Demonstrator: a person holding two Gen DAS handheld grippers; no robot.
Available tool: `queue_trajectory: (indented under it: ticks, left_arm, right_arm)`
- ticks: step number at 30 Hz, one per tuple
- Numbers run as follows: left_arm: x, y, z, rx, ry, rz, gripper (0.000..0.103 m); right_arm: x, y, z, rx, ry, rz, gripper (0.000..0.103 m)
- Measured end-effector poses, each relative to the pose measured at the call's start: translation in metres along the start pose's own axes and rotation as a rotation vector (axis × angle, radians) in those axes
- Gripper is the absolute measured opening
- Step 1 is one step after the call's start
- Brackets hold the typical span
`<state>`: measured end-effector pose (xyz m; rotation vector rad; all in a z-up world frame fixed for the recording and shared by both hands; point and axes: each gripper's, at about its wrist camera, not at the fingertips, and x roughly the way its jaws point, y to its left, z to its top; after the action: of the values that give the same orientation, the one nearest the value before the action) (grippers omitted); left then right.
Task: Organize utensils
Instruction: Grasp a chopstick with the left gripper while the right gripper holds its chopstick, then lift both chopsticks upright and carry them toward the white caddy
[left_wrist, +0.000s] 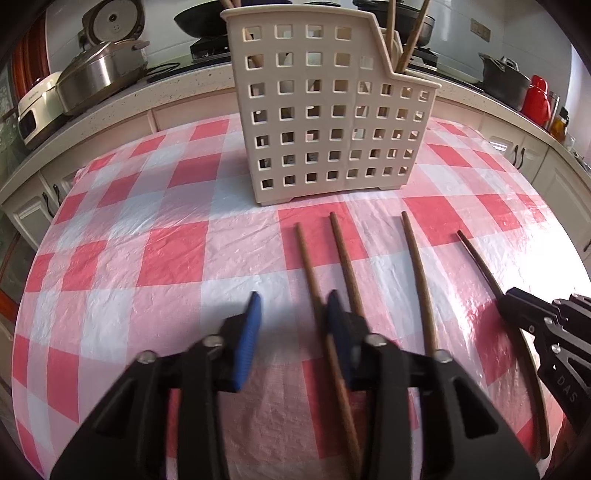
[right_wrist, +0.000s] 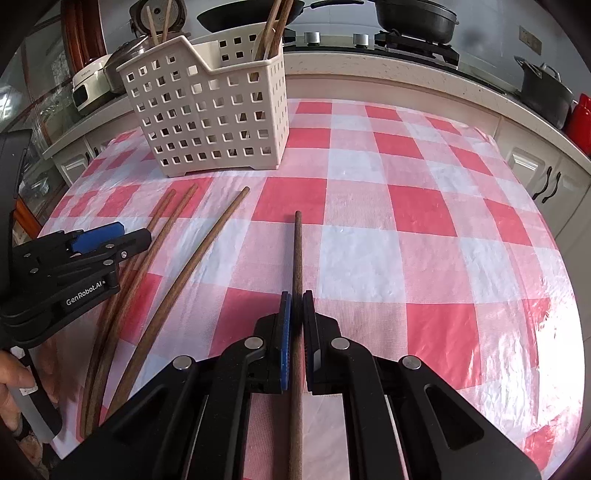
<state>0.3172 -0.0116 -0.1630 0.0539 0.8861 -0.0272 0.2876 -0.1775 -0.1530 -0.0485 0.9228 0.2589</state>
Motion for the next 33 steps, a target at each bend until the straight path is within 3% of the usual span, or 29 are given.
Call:
queue_trajectory:
  ticks: [1,6,13,33]
  left_arm:
    - [0.000,-0.001,0.000,0.005,0.000,-0.003,0.008]
    - [-0.005,0.003,-0.003,-0.001,-0.009,-0.053,0.007]
    - [-0.040,0.026,-0.001,-0.061,-0.110,-0.079,0.006]
    - [-0.150,0.034,-0.023,-0.052,-0.368,-0.065,0.007]
  right_arm:
    - [0.000,0.001,0.000,-0.001,-0.002,-0.004,0.006]
    - [0.000,-0.001,0.001,0.019,-0.021,0.018,0.006]
    - [-0.023,0.004,0.008,0.020,-0.111,0.063,0.006]
    - [-0.107,0.022,0.020,-0.025,-0.344,0.105,0.006]
